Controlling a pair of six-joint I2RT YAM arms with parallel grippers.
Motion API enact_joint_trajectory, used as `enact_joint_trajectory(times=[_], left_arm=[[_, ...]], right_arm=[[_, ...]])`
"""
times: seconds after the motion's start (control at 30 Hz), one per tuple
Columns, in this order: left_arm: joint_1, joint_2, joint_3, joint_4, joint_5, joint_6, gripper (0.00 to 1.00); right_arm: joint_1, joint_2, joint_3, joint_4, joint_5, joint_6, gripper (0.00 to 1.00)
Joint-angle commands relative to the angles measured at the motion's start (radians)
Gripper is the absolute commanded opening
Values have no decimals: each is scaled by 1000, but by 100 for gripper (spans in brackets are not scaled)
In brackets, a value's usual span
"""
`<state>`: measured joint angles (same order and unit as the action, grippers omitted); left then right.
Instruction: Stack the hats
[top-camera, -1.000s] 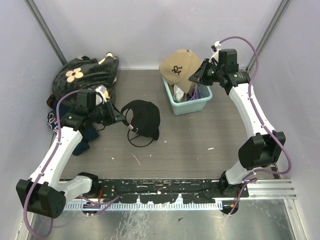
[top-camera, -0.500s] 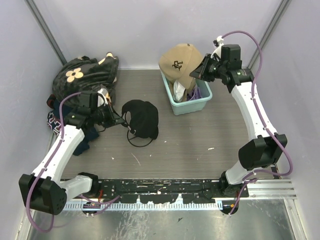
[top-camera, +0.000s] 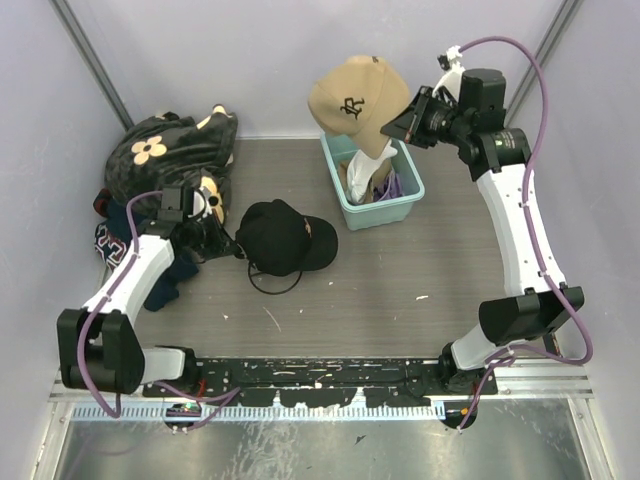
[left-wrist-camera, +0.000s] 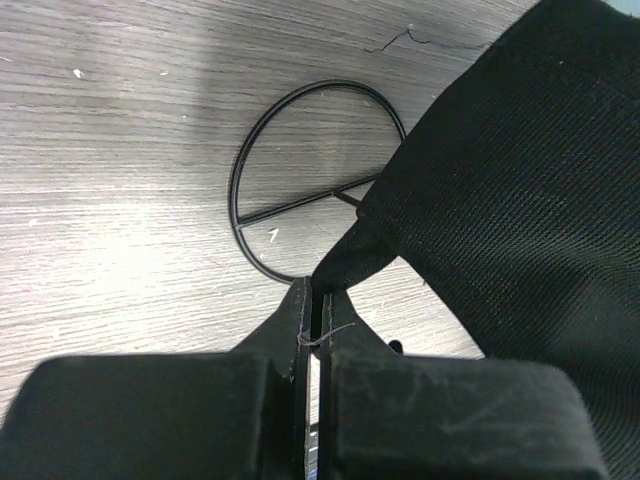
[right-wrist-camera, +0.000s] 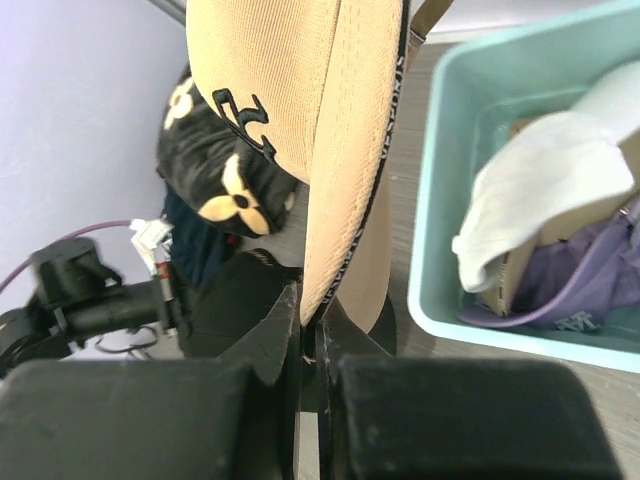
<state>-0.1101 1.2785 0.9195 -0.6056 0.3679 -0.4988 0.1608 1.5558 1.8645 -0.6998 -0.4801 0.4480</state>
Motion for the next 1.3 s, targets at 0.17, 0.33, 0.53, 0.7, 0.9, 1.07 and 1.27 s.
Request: enact_joint_trajectory(times=[0.17, 0.33, 0.53, 0.7, 0.9, 1.07, 1.27], left_arm=[[46, 117, 118, -3, 23, 75, 1], [74, 177, 161, -5, 63, 97, 1], [95, 208, 189, 12, 89, 103, 1], [106, 241, 202, 16, 116, 113, 1], [110, 268, 219, 18, 135, 114, 1], [110, 276, 225, 22, 142, 114, 1], [110, 270, 220, 27, 152, 105, 1]], right_arm=[[0, 30, 147, 21, -399, 76, 1], [1, -16, -54, 307, -617, 325, 1], [16, -87, -382, 736, -714, 718, 1], [44, -111, -683, 1441, -706, 1304, 1], [109, -118, -750, 1514, -691, 1371, 1], [164, -110, -795, 1507, -688, 1366, 1], [214, -92, -883, 1540, -678, 1353, 1]])
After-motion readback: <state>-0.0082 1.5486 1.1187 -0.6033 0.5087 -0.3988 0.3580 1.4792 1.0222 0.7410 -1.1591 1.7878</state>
